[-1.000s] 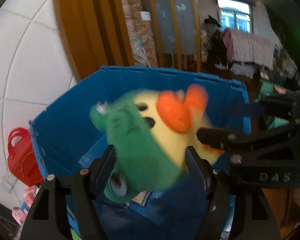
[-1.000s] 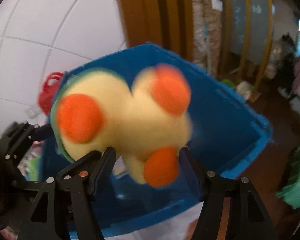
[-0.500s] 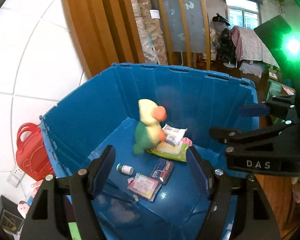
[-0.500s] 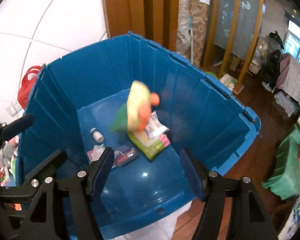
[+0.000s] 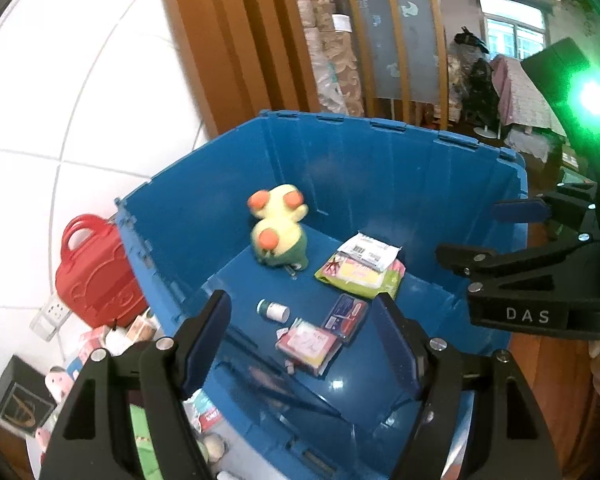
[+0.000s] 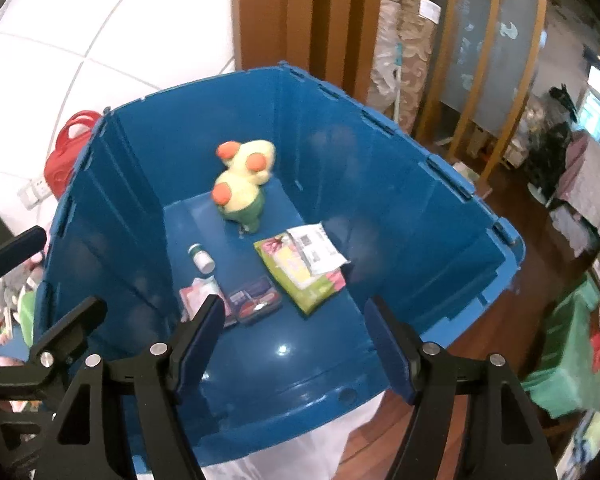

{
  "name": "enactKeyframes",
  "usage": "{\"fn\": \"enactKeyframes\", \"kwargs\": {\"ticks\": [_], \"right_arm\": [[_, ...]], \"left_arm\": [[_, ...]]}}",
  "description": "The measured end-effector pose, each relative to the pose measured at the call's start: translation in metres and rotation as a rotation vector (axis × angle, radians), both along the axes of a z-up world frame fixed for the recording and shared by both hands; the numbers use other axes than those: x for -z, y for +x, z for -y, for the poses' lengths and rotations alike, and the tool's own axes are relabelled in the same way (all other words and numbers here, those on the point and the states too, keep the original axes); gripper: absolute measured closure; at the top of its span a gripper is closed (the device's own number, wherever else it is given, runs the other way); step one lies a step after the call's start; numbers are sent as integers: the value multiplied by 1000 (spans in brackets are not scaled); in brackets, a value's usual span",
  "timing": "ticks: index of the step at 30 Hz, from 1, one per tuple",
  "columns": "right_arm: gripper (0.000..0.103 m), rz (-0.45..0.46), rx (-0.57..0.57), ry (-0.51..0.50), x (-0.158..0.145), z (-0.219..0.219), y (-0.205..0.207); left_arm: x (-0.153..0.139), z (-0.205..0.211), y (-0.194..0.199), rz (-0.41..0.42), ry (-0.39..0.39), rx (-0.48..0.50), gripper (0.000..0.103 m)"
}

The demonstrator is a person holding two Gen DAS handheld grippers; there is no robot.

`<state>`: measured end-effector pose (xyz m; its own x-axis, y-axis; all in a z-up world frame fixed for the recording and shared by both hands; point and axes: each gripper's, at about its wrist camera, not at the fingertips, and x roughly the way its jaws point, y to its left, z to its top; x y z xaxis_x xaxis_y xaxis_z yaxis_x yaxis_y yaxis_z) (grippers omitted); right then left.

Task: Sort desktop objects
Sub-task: 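Open both tools over the blue crate, dropping the duck plush inside, then withdraw both tools from the crate back toward the pile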

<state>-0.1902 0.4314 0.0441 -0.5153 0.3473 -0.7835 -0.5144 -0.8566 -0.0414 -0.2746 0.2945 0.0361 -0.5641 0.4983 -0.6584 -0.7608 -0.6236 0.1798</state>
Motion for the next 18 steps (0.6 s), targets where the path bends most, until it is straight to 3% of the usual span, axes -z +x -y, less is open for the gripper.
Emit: {"fn": "enactKeyframes", "kwargs": {"ticks": [4,6,9,11,18], "right_arm": [[26,-10,-16,27,-3,10,5],[18,-16,-32,72,-5,19,9],[16,-13,-51,139,-6,34,12],[16,-16,-67,175,-8,45,14],[6,-45,-128,268,-6,86,18]], "left_arm": [[-2,20,10,-20,8,-39,31],[-4,31,15,-27,18,-60,31],[-7,50,23,-41,28,-113,30],[-8,66,30,-60,30,-156,24],[-6,138,47,-74,79,-329,24]]}}
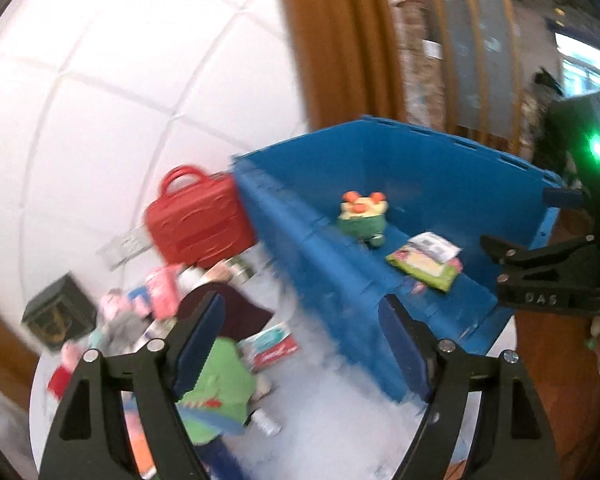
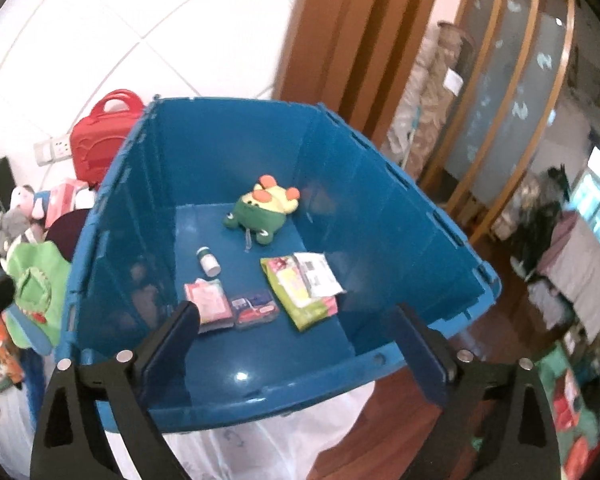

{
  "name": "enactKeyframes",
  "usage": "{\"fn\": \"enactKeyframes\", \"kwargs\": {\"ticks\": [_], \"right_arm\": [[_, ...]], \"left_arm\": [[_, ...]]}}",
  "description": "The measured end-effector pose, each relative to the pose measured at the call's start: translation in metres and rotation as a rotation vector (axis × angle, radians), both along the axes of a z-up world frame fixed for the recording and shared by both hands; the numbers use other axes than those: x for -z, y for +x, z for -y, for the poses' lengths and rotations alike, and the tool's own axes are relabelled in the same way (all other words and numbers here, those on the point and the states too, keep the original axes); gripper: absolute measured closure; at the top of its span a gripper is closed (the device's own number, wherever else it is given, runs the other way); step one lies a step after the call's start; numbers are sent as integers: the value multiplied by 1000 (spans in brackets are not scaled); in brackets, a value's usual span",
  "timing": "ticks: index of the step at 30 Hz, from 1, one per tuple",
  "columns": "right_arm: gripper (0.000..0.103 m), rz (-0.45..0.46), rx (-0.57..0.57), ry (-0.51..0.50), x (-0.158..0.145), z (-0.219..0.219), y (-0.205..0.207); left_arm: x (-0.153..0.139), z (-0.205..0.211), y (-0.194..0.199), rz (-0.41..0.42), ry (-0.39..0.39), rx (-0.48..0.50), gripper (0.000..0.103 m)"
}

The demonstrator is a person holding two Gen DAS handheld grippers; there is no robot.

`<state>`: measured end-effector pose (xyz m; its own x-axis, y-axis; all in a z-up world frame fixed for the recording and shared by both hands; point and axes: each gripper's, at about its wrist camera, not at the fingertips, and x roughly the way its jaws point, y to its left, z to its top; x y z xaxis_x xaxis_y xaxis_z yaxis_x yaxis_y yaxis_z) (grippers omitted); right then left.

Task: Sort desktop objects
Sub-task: 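Withdraw both tools from the crate back toward the pile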

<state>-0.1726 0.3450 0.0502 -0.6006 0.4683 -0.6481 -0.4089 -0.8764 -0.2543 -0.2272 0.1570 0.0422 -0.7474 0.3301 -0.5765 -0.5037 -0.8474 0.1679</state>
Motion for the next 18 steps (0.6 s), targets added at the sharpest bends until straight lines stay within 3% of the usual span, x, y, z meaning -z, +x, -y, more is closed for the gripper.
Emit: {"fn": "enactKeyframes", "kwargs": {"ticks": [10,18], "right_arm": [[0,-110,-214,96,-5,110,0],[0,-196,-402,62,2,212,2]], "left_arm": [[25,146,20,-5,-1,-312,23],[49,251,40,-19,8,-485,23]]}}
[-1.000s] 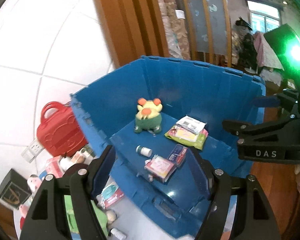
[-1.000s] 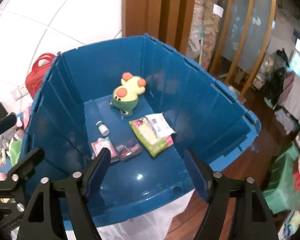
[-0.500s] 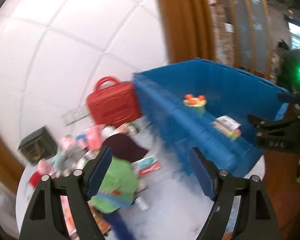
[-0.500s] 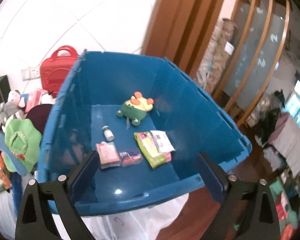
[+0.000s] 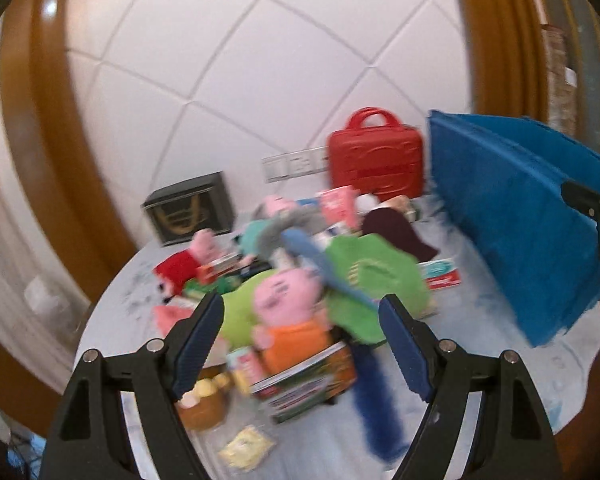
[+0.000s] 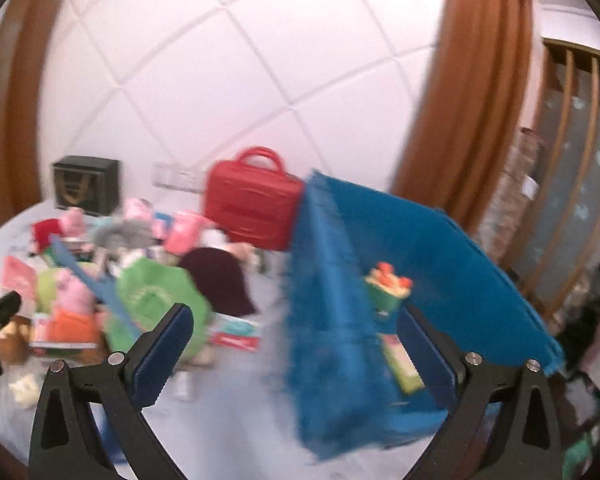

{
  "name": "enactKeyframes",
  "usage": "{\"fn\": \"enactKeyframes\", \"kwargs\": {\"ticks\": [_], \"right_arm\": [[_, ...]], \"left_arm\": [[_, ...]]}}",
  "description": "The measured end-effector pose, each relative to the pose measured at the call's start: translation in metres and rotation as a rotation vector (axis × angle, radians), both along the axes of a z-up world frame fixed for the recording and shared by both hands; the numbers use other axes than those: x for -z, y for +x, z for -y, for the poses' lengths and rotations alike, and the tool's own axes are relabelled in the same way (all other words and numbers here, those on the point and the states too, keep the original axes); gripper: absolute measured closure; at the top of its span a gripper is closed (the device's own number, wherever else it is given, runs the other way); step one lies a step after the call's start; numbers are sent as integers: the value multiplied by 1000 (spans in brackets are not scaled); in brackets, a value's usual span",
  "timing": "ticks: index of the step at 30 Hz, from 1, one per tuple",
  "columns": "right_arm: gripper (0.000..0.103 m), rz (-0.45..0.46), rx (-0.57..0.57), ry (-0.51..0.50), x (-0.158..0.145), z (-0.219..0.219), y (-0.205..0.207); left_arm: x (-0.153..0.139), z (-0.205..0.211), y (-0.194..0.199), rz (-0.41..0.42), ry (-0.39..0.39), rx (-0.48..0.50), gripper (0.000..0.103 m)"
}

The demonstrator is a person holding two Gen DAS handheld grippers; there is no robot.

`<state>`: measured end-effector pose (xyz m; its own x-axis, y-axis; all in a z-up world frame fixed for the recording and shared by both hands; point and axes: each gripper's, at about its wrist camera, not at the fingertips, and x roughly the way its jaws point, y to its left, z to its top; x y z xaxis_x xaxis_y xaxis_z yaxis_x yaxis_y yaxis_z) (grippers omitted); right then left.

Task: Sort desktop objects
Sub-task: 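Withdraw both tools from the crate back toward the pile, then grasp the yellow wipes packet with the left tool while the right tool grasps the blue feather duster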

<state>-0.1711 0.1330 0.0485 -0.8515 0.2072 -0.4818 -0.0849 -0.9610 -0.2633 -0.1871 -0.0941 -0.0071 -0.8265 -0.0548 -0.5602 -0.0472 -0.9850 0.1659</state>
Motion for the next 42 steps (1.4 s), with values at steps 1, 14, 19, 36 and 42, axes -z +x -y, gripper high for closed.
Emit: {"fn": "enactKeyframes", "kwargs": {"ticks": [1,14,19,36,42], "right_arm": [[0,6,-18,1,5,15,-2],[0,251,-127,-61,112,162,-28],[0,352,-125,-96,157,201,-31],[0,649,72,-251,266,159,-23],[0,719,87,-294,291,138,-36]], "left_arm": [[5,13,3,7,4,-15,23],[87,181,16,184,37,-130,23],[126,240,14,263,46,-158,23],[224,174,-1,512,102,134,23],[253,146,-22,574,73,140,23]]}}
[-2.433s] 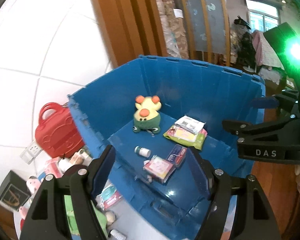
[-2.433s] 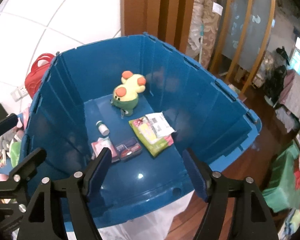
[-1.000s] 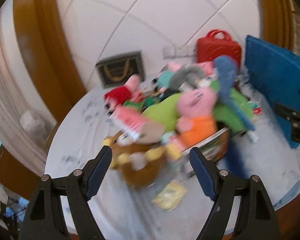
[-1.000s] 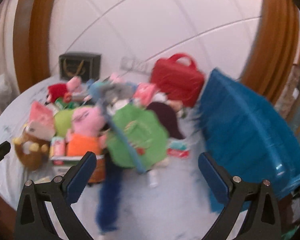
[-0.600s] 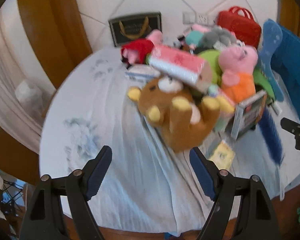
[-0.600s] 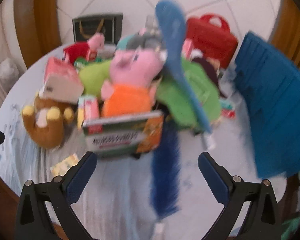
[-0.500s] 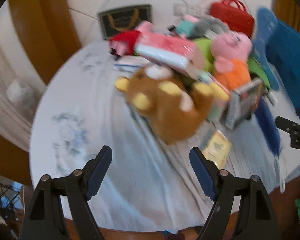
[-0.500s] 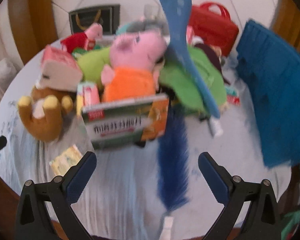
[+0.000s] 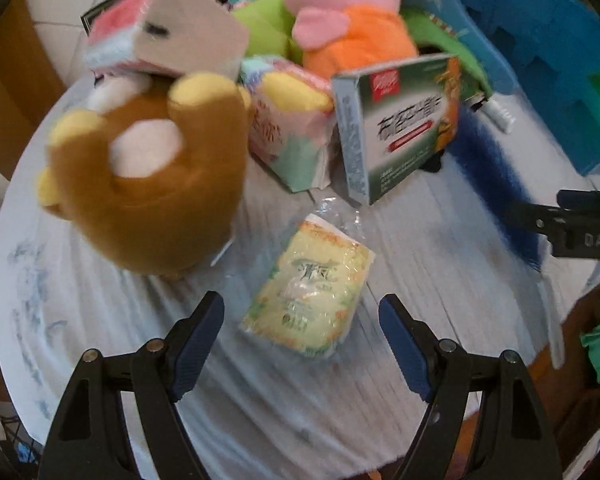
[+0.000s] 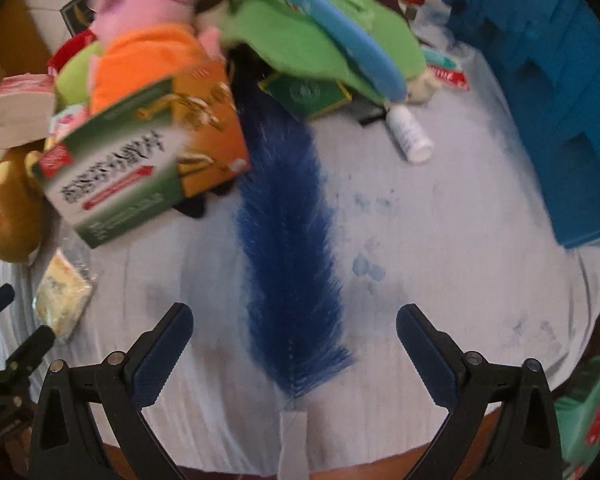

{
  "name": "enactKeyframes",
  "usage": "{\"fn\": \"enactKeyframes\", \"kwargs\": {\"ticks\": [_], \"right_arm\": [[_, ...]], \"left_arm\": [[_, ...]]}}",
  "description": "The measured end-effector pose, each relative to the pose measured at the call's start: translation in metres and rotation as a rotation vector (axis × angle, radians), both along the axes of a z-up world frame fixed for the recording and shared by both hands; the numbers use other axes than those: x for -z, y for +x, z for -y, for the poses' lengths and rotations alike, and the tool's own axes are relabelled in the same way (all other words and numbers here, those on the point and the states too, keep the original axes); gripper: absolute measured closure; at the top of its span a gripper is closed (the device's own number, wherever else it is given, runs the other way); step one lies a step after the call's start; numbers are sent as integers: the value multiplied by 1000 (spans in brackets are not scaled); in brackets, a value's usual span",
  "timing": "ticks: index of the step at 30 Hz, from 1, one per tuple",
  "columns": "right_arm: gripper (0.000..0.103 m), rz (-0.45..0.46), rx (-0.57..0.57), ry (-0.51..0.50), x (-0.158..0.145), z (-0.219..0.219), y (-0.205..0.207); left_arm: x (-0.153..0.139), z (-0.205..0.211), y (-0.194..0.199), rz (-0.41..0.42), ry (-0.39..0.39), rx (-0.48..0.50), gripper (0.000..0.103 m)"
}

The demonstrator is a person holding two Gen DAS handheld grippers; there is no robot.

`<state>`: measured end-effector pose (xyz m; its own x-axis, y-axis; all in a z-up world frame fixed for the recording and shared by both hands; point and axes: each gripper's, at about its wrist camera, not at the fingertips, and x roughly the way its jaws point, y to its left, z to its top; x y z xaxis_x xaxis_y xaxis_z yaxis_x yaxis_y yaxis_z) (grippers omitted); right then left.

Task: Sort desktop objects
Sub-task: 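Grasp the yellow wipes packet with the left tool while the right tool grasps the blue feather duster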

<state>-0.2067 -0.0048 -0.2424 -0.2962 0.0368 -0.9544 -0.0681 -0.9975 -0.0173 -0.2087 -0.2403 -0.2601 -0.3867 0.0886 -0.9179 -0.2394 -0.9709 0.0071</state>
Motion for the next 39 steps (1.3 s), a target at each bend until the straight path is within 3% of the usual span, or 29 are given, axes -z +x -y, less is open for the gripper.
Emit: {"fn": "enactKeyframes", "kwargs": {"ticks": [4,7,13,16,19,21,22,23,25,27,30,32,34,39], "right_arm": [[0,29,-19,-23,19,-5,-12],[0,61,-25,-16,37,-5,-18],[0,16,21,-13,37,-5,-23],[0,1,28,-12,38,-6,-22],[0,49,-24,-20,38,-7,-26],[9,49,-31,-46,34,-11,-26],[21,23,-29,-58,27,-13,-26],[25,2,-34,-60,23,-14,-27],[25,-20,-64,-77,19,-13,-30],[29,-15,-89,-78,25,-9,-35],[42,-50,-117,-12,28,-2,-33],[71,-54,-104,-18,26,-5,-27],[81,-42,-94,-48,26,-14,-20],[86,-5,-56,-138,27,-36,8]], "left_arm": [[24,1,-13,67,-24,-43,21],[27,5,-13,54,7,-75,18],[32,4,-12,36,13,-93,0],[32,3,-12,33,14,-101,0],[32,2,-12,23,16,-112,0],[31,1,-12,25,16,-119,4],[28,-1,-11,18,18,-119,14],[25,-3,-10,14,20,-115,27],[22,-10,-10,11,16,-99,34],[21,-13,-10,7,17,-100,36],[19,-17,-8,5,13,-108,45],[15,-22,-5,7,16,-103,52],[10,-29,-2,1,25,-86,56],[-2,-41,7,-20,50,-55,58]]}}
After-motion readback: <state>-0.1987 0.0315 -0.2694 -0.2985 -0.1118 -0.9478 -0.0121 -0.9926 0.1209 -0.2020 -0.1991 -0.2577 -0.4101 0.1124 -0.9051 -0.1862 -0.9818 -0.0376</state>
